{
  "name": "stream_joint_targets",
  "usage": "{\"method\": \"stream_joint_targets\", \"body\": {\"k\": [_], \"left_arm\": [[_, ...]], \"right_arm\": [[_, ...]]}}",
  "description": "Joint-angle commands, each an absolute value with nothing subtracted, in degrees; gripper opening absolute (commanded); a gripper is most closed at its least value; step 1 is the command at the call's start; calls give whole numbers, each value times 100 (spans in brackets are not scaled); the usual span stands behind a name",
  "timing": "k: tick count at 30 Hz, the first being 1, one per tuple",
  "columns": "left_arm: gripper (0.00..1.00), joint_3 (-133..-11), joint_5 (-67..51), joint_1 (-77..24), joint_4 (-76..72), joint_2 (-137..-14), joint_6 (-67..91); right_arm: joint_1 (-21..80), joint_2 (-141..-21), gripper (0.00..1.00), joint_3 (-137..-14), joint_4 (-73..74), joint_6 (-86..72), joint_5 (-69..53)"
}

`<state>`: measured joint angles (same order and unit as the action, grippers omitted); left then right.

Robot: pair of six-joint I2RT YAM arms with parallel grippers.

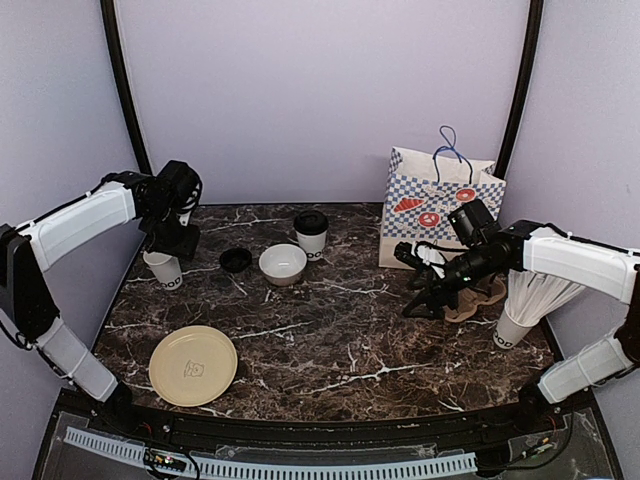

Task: Pack the takeout coffee

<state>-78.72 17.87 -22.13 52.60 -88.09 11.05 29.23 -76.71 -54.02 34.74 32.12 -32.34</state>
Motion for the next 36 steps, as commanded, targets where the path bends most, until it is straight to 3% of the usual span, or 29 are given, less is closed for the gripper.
{"method": "stream_joint_targets", "body": {"k": [1,10,14,19,26,33,36], "left_arm": [[56,-7632,1769,-1769,5234,-8669,1049],[55,-7831,1721,-1253,4735,-9226,697],[44,-7896,1680,-1150,4690,-9489,599],[38,-7827,1760,-1050,4543,-9637,492],[14,-7918,1668,-1020,4584,-9787,294],[0,-8087,1502,-1155,4997,-9316,253],[0,-8263,1520,-1636,5210,-8965,192]], "right_arm": [[2900,-7666,80,-5393,3493,3270,-3301],[2898,-7663,80,-5370,3484,3261,-3210],[2897,-7671,80,-5361,3475,3261,-3170],[2898,-7680,80,-5344,3472,3261,-3155],[2900,-7742,80,-5353,3489,3261,-3182],[2899,-7822,80,-5386,3490,3261,-3184],[2893,-7851,80,-5389,3488,3256,-3131]]}}
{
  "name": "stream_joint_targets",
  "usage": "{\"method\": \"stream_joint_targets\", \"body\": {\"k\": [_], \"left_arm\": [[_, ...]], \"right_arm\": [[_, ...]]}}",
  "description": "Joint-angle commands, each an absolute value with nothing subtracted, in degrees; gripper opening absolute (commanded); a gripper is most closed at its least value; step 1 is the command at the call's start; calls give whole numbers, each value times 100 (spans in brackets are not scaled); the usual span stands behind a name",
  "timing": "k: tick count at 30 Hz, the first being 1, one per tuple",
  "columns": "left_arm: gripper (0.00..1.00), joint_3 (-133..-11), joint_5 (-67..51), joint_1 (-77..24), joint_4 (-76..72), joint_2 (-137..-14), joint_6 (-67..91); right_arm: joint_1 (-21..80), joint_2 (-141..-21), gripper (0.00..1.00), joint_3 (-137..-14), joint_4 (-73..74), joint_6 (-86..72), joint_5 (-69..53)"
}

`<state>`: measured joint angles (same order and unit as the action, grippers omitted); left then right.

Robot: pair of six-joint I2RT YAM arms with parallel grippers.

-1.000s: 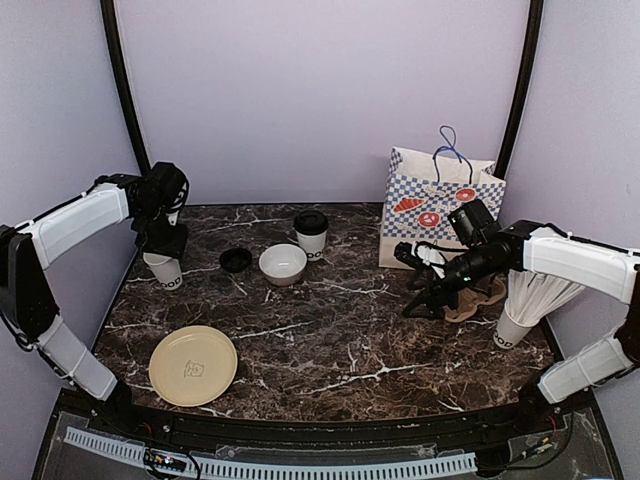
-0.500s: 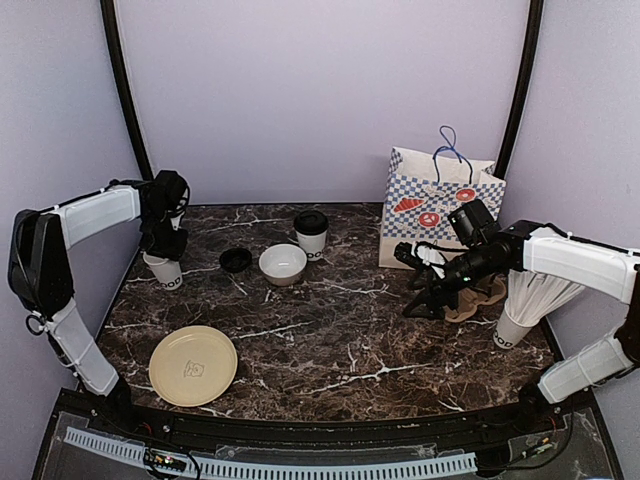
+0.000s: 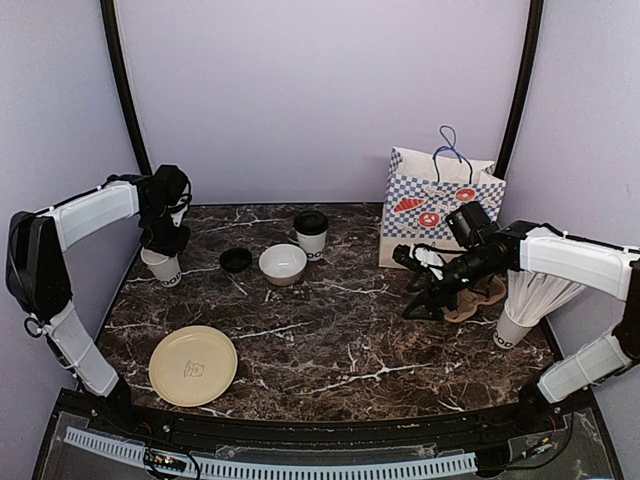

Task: Pack the takeout coffee

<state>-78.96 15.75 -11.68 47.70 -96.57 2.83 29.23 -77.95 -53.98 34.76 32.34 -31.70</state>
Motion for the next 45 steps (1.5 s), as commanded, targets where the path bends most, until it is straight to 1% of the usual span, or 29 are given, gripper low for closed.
{"method": "stream_joint_targets", "body": {"k": [1,5,6,10,16,21,29,34,38,45], "left_arm": [[0,-8333,1477,-1789,5281,-8879,197],[1,-8842,1252,-2953,5653,-8880,335],[1,-8991,1269,-3458,5744,-8909,323],[1,-9566,1171,-4693,6167,-9290,383],[1,-10349,874,-5690,6452,-9972,458],[1,-10519,488,-6109,6221,-10434,404],[2,-10614,576,-6456,6084,-11006,295],[1,-10559,541,-6501,6001,-11153,342],[3,-10404,402,-6510,5840,-11200,336],[5,-10347,863,-6513,5927,-11419,298]], "right_arm": [[2899,-7859,80,-5392,3488,3253,-3109],[2894,-7880,80,-5437,3542,3252,-3257],[2893,-7876,80,-5450,3561,3260,-3301],[2887,-7915,79,-5442,3537,3235,-3233],[2836,-7936,79,-5458,3535,3196,-3309],[2789,-7923,79,-5446,3524,3179,-3288],[2777,-7949,79,-5433,3490,3164,-3208],[2782,-7950,79,-5425,3481,3165,-3200],[2777,-7953,79,-5428,3496,3164,-3204],[2777,-7911,79,-5432,3507,3155,-3239]]}}
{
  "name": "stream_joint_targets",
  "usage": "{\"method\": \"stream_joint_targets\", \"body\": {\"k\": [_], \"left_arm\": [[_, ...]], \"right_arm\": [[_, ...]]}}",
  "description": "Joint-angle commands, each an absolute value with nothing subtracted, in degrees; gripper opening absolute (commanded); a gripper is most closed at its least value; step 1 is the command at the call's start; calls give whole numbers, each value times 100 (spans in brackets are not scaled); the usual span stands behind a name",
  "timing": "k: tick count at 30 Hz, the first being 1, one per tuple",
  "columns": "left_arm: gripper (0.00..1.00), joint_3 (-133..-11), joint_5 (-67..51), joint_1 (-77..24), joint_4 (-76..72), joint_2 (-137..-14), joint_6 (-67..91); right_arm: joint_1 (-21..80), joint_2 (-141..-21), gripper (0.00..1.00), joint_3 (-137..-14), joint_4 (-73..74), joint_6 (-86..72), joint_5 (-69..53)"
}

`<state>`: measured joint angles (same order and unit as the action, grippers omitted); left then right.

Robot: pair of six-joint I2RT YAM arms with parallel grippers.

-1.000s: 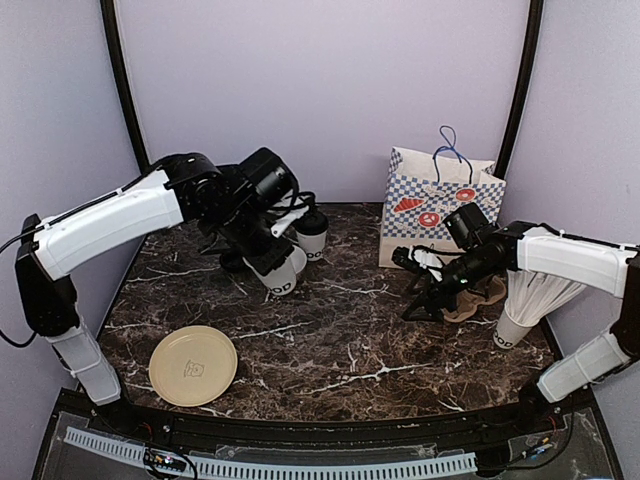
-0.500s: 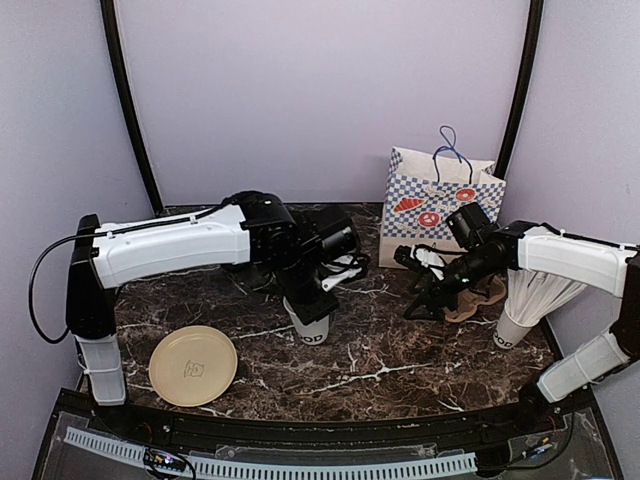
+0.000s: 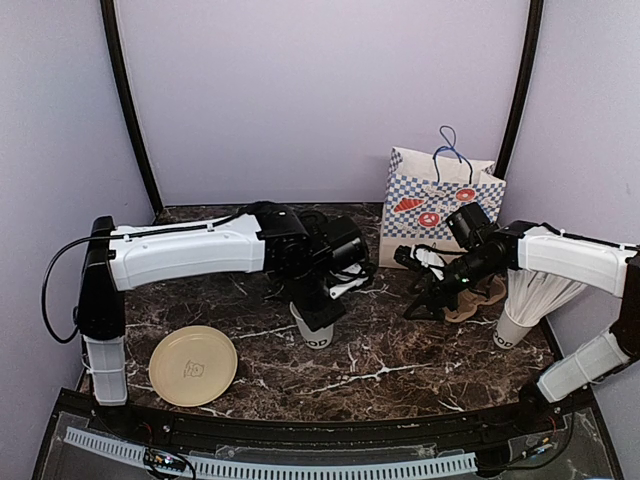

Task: Pack the takeout coffee

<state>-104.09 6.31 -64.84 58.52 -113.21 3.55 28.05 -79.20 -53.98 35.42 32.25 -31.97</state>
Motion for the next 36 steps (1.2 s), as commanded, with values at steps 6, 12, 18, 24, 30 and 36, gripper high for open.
{"method": "stream_joint_targets", "body": {"k": [6,12,18,24,30,36], "left_arm": [[19,-10311,766,-6545,5930,-11441,357],[42,-10620,888,-6573,6161,-11220,314],[56,-10772,1131,-6397,5955,-10341,198],[56,-10051,1633,-5096,6000,-9850,369],[58,-9278,1622,-3871,5586,-9783,-345],[58,-9256,1033,-3097,5353,-10366,-825]], "right_arm": [[2777,-7900,79,-5433,3523,3155,-3226],[2773,-7897,79,-5447,3537,3160,-3290],[2777,-7901,79,-5441,3551,3163,-3313],[2777,-7886,79,-5432,3549,3156,-3296],[2777,-7925,79,-5443,3551,3166,-3314],[2775,-7873,79,-5409,3535,3155,-3264]]}}
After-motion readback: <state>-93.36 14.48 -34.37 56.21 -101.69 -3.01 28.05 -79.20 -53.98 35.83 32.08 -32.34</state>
